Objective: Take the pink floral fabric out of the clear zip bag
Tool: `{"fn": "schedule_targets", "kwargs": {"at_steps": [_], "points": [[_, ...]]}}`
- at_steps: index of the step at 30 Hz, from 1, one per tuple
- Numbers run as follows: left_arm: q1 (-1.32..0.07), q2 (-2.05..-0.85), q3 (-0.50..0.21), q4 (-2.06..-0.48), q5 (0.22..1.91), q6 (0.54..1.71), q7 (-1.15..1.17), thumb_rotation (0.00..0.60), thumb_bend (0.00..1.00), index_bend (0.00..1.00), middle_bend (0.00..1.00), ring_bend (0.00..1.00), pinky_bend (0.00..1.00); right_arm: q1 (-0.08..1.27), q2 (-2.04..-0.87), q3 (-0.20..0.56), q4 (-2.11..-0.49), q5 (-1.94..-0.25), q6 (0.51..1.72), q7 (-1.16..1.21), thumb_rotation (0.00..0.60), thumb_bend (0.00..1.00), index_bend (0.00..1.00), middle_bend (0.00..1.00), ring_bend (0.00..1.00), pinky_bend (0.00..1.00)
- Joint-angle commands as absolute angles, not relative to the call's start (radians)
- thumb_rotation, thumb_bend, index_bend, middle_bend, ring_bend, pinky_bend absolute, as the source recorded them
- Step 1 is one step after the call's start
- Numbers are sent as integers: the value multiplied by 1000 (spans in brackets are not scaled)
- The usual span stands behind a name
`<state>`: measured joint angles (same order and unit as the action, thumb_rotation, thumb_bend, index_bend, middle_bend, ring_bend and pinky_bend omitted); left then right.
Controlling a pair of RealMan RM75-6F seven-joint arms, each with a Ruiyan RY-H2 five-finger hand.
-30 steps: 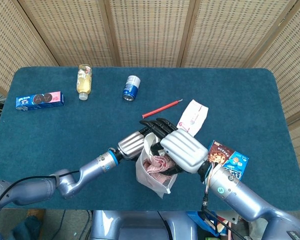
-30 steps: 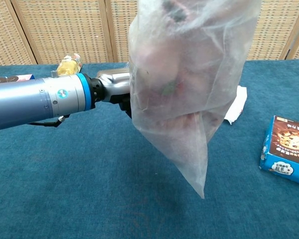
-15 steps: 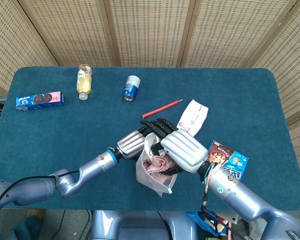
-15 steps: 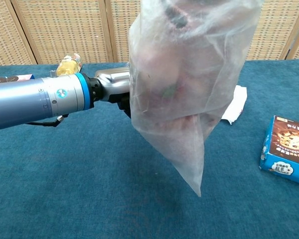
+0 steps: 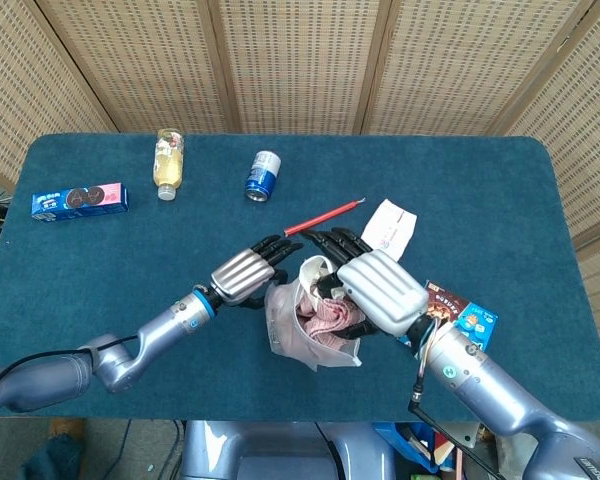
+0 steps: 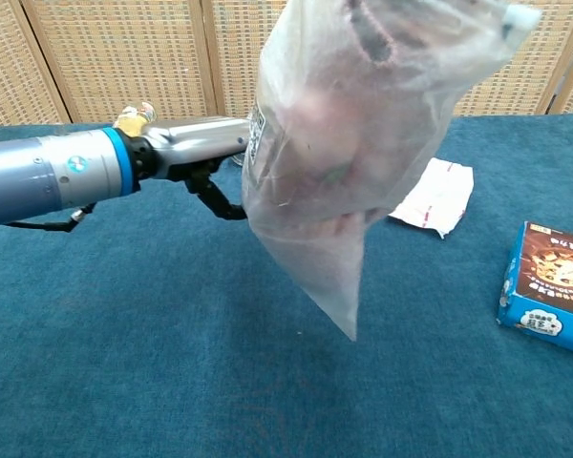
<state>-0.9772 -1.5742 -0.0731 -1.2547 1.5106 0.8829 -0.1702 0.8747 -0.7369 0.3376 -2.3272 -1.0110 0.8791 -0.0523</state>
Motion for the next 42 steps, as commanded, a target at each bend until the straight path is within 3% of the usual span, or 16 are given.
{"fn": "schedule_targets", "kwargs": {"at_steps": [1,16,25,31,42], "points": [[-966,-1563,-68,-1244,1508,890,-182,600,510,784,0,0,0,869,-743,334,-2316,-1013,881,-46,600,658,810,0,0,0],[-869,-1467,-14,-1185,1511,948,-279,600,514,788,0,0,0,819,-818,306,-2190,-1017,905,34,600,659,810,0,0,0],[-753,-1338,35,-1109,1509,1022,-375,600,521,789,0,0,0,786,-864,294,-2050,-1005,897,98,600,658,810,0,0,0],[-617,-1222,50,-948,1434,1061,-464,600,524,790,0,0,0,788,-898,285,-1928,-964,904,59,600,659,810,0,0,0],[-528,-1239,33,-739,1405,1044,-594,600,524,790,0,0,0,808,-935,275,-1910,-933,908,-36,600,659,810,0,0,0]]}}
